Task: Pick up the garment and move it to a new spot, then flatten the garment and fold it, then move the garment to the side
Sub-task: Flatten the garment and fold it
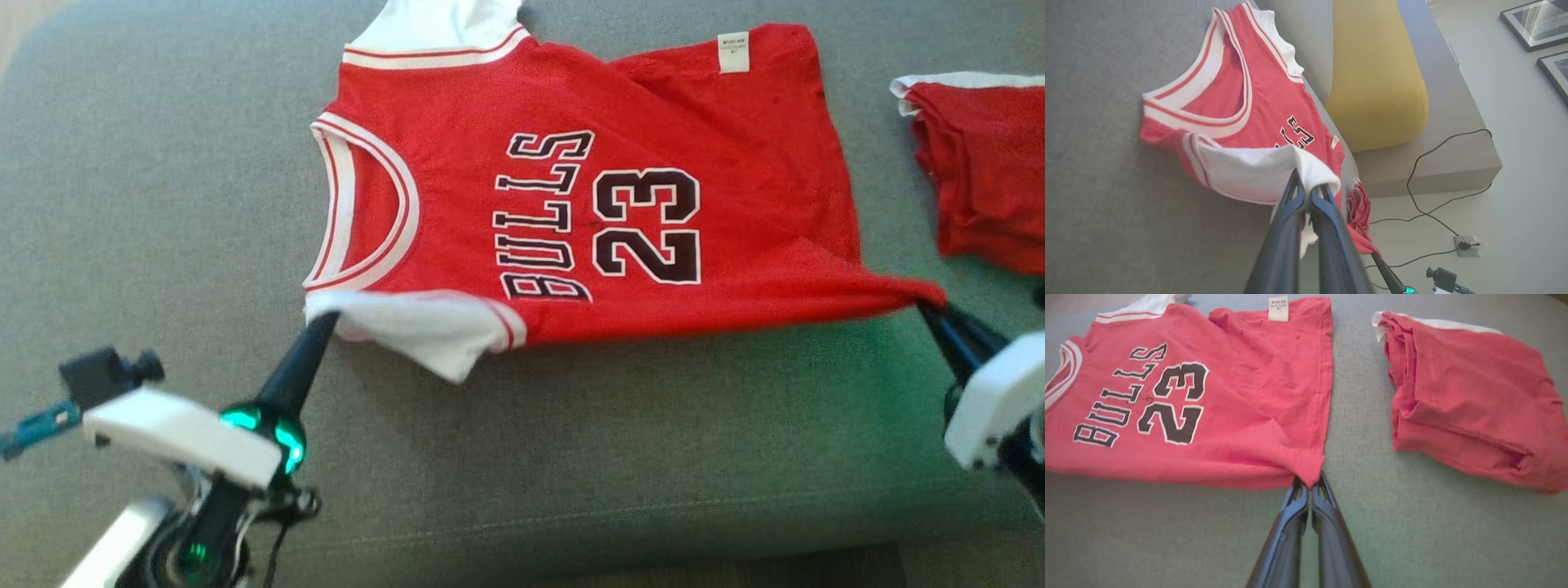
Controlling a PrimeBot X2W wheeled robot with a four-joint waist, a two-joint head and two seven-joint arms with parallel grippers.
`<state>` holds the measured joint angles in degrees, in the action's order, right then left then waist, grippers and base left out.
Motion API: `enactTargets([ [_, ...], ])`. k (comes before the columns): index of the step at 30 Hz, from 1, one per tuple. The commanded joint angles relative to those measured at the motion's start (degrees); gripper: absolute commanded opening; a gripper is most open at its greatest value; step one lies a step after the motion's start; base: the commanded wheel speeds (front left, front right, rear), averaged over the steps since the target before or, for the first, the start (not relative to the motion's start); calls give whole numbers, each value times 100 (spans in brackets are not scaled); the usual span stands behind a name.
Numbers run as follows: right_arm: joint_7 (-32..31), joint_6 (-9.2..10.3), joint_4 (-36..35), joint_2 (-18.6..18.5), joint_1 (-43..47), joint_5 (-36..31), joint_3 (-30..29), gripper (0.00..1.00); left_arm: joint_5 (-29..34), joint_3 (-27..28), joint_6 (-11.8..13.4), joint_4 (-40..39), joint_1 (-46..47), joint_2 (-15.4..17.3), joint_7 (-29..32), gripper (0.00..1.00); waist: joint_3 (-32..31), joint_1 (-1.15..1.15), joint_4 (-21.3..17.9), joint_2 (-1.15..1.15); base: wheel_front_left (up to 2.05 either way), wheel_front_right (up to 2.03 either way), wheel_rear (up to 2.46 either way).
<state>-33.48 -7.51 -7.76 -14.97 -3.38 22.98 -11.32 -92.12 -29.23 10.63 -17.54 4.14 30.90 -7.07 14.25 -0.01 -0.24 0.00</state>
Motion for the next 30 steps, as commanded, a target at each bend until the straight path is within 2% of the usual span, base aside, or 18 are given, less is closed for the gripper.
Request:
enactTargets([
  [1, 131, 2, -24, -82, -394, -63, 73, 0, -45, 256, -25, 16, 442, 21, 2, 0, 87, 1, 8, 0, 0, 0, 0],
  [8, 419, 2, 763, 16, -1352, -194, 220, 0, -20, 280, -11, 729, 1315, -267, 130, 0, 347, 1, 21, 0, 0, 0, 0],
  [17, 944, 2, 1941, -41, -2546, -322, 500, 0, 282, 203, -232, 1762, 2395, -594, 148, 0, 760, 1, 85, 0, 0, 0, 0],
  [18, 1030, 2, 2041, -47, -2621, -319, 537, 48, 309, 203, -287, 1861, 2456, -638, 113, 0, 780, 1, 91, 0, 0, 0, 0],
  [19, 1114, 2, 2134, -53, -2676, -315, 556, 93, 370, 193, -311, 1957, 2506, -657, 67, 27, 795, 1, 97, 0, 0, 0, 0],
  [20, 1191, 2, 2219, -50, -2705, -307, 554, 100, 461, 163, -326, 2039, 2550, -664, 18, 78, 802, 1, 104, 0, 0, 0, 0],
  [21, 1266, 2, 2281, -46, -2711, -297, 544, 100, 541, 125, -337, 2095, 2573, -682, -28, 100, 802, 1, 112, 0, 0, 0, 0],
  [24, 1476, 2, 2291, -32, -2600, -205, 492, 100, 792, 16, -355, 2125, 2553, -705, -201, 100, 759, 1, 130, 0, 0, 0, 0],
  [26, 1623, 2, 2170, -24, -2438, -147, 396, 100, 1169, -112, -344, 2073, 2496, -594, -375, 100, 696, 1, 130, 0, 0, 0, 0],
  [30, 1877, 2, 1732, 112, -1981, -78, 185, 100, 2078, -243, -101, 1904, 2194, -454, -701, 100, 549, 1, 106, 0, 0, 0, 0],
])
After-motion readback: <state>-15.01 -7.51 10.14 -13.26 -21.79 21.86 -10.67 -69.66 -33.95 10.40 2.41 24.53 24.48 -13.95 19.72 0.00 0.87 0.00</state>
